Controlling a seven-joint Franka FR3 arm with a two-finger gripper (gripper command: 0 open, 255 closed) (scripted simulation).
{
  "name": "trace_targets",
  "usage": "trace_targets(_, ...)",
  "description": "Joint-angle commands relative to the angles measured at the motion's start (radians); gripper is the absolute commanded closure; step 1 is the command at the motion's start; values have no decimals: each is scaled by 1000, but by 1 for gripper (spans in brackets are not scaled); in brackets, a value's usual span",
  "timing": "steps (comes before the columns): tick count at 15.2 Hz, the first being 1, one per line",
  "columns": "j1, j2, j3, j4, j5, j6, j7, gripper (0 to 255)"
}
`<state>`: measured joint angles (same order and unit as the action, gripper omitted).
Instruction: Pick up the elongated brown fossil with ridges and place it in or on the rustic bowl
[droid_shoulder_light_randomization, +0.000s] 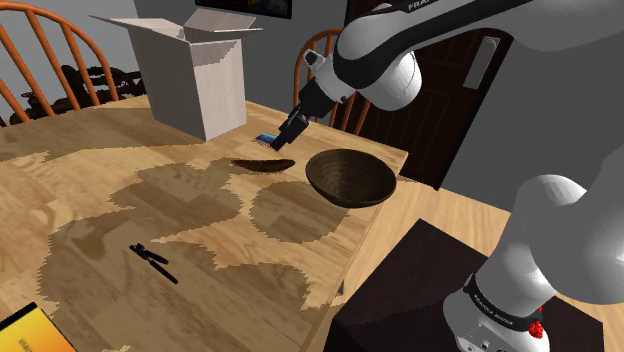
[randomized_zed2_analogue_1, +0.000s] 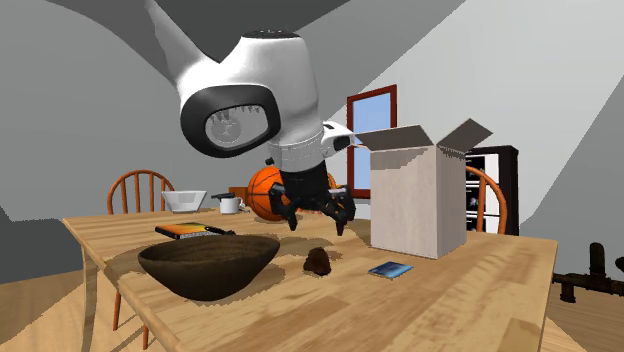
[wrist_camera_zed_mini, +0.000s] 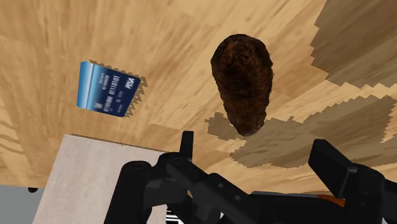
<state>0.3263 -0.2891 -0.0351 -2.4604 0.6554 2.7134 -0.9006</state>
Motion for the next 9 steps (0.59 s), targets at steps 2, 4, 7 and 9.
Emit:
trace_targets(2, 24, 52, -6, 13, 45, 43, -37, 0)
trace_targets(4, 23, 52, -6, 13, 46, 43, -37, 0)
trace_targets(7, 23, 52, -6, 13, 46, 43, -37, 0)
trace_targets(9, 23, 52, -6, 13, 46, 43, -37, 0)
